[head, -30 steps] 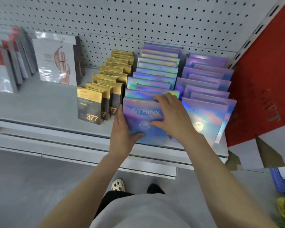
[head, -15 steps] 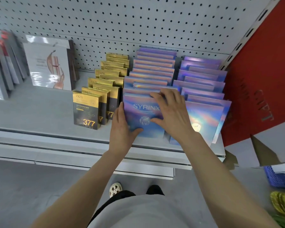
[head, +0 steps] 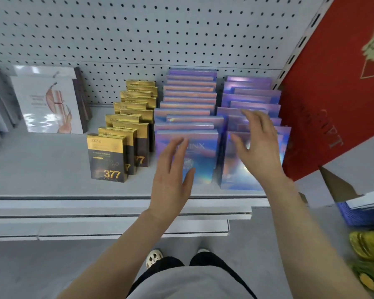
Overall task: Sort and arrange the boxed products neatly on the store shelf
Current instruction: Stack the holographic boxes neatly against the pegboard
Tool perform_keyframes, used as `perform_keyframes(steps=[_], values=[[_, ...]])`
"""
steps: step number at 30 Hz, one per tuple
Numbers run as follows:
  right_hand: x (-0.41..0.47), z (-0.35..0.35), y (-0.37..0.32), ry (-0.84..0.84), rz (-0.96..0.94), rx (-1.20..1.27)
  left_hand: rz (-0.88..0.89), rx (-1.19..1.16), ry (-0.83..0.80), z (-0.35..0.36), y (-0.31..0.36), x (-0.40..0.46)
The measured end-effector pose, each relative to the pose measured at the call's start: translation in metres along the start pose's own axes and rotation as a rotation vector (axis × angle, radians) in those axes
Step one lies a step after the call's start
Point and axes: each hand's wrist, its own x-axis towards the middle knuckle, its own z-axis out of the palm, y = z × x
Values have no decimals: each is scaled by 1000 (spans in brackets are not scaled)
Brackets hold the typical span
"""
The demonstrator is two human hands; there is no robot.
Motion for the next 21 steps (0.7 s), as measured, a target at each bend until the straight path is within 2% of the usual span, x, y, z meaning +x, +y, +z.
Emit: perform_keyframes(steps=[3,6,9,13,16,21], values=[[6,-22,35,-223,75,-234,53,-114,-231,21,26,-7],[15,-33,60,-494,62,-425,117,-69,-455,50,51,-11],[15,-34,70,-561,-5,-522,63,-5,-583,72,68,-18],[18,-31,74,-510,-90,-559,-62,101,-540,91,88,-26],[21,-28,75,-470,-163,-534,-6,332,-473,102,99,-24],[21,-24,77,-455,-203,-465,84,529,-213,104,98,33]])
